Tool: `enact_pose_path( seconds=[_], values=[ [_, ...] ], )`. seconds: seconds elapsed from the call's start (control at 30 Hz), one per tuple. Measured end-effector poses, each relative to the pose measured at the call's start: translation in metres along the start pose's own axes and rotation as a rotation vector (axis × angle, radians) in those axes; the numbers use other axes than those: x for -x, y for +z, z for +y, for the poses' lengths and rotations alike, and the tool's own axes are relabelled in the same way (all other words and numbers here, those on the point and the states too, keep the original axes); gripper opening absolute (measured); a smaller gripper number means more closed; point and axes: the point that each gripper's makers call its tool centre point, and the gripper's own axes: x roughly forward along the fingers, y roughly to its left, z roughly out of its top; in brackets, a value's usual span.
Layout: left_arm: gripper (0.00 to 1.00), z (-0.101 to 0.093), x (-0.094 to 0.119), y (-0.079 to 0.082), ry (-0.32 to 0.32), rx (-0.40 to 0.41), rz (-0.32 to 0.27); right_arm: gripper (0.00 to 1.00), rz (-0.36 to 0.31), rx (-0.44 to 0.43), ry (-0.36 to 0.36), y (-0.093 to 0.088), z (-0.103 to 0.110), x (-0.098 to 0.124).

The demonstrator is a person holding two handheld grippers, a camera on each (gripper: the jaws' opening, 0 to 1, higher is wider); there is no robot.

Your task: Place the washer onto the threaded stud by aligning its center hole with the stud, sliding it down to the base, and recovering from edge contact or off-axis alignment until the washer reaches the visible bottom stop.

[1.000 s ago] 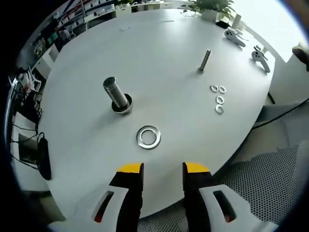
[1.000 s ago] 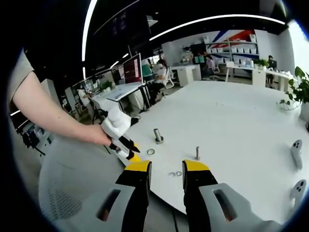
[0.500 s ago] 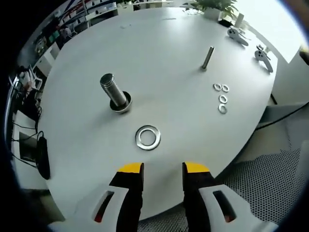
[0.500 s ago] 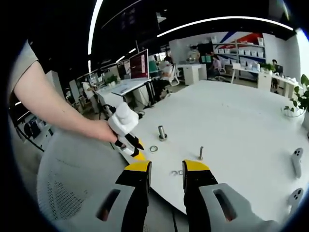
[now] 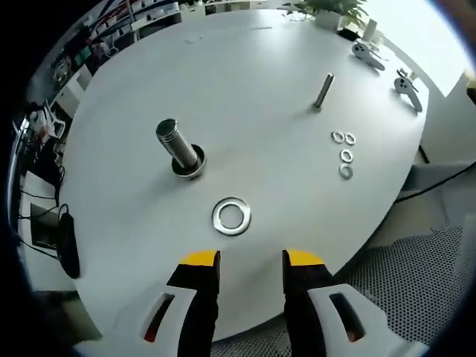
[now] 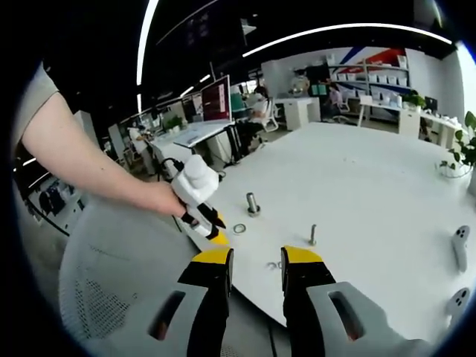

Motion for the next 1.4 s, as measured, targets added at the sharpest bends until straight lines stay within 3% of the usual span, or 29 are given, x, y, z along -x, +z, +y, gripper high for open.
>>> enact_pose_path(
  seconds=[0.3,0.37,0.6,0.7,0.8,0.97,1.23,1.3,1.4],
  values=[
    [0.32,0.001,-0.002,-0.001,0.000,-0.013,0.026,0.28,-0.007,-0.020,-0.002,0.000,-0.002,0.000],
    [0.32,0.004,-0.004,-0.001,0.015,-0.051,0.039,0.28,-0.008,-0.027,-0.005,0.000,-0.003,0.001],
    [0.32,0.010,-0.013,0.018,0.017,-0.052,0.055,0.28,-0.013,-0.032,-0.011,0.001,-0.004,0.002],
    [0.32,0.005,-0.017,0.023,0.006,-0.035,0.102,0.28,-0.018,-0.037,-0.019,0.001,-0.006,0.002],
    [0.30,0.008,-0.020,0.028,0.018,-0.093,0.106,0.28,-0.017,-0.037,-0.022,0.001,-0.006,0.002],
    [0.30,0.013,-0.023,0.036,0.007,-0.068,0.112,0.28,-0.017,-0.038,-0.029,0.001,-0.008,0.003],
    [0.21,0.019,-0.019,0.029,-0.004,-0.090,0.177,0.28,-0.015,-0.037,-0.026,0.001,-0.007,0.003],
    [0.21,0.003,-0.006,0.027,-0.004,-0.107,0.181,0.28,-0.014,-0.037,-0.026,0.001,-0.007,0.002],
    [0.21,0.014,-0.018,0.022,-0.013,-0.131,0.208,0.28,-0.015,-0.044,-0.025,0.001,-0.008,0.002]
  ],
)
